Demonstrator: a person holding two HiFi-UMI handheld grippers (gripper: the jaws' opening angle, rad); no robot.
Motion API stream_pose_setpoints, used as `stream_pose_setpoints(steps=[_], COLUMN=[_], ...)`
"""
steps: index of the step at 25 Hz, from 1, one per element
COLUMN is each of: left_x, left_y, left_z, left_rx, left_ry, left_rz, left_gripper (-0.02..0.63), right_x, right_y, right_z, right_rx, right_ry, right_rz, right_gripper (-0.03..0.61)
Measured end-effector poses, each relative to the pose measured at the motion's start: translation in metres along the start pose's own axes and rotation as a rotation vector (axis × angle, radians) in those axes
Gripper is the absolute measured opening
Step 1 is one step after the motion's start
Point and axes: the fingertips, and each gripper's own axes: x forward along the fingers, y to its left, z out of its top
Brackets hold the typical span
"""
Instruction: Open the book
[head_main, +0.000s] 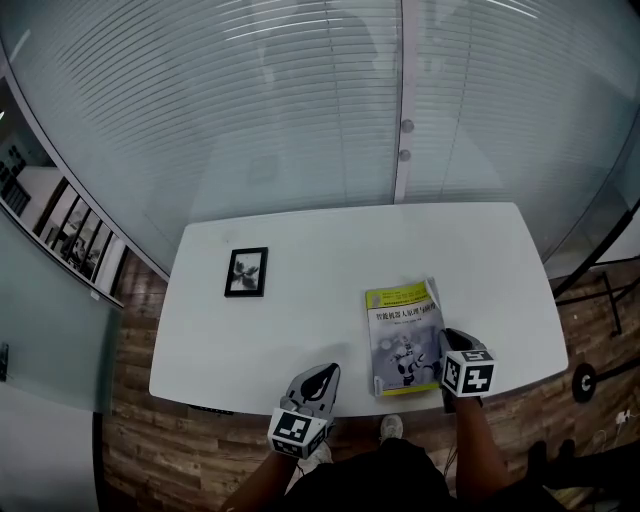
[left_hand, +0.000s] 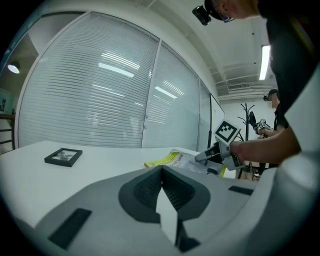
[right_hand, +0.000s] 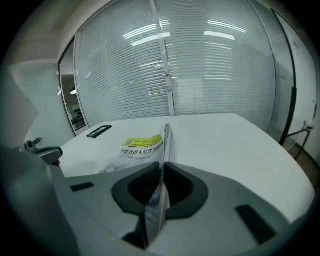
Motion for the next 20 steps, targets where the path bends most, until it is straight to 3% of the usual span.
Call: stream_pose_setpoints(steps=[13,20], left_x=[-0.041,-0.072], left_y=[0.008,0.020], left_z=[-0.003,-0.019], left_rx=[-0.021,-0.035], left_ry=[-0.007,0.011], left_rz=[-0.054,-0.081], left_gripper=[0.009,0.009], right_x=[-0.020,-0.021], right_y=[0.051,0.094], right_z=[0.031,0.039], right_rx=[-0.336,-0.615], right_ry=[-0.069,-0.072], right_rz=[-0.209,-0.370], right_gripper=[0.035,0.034])
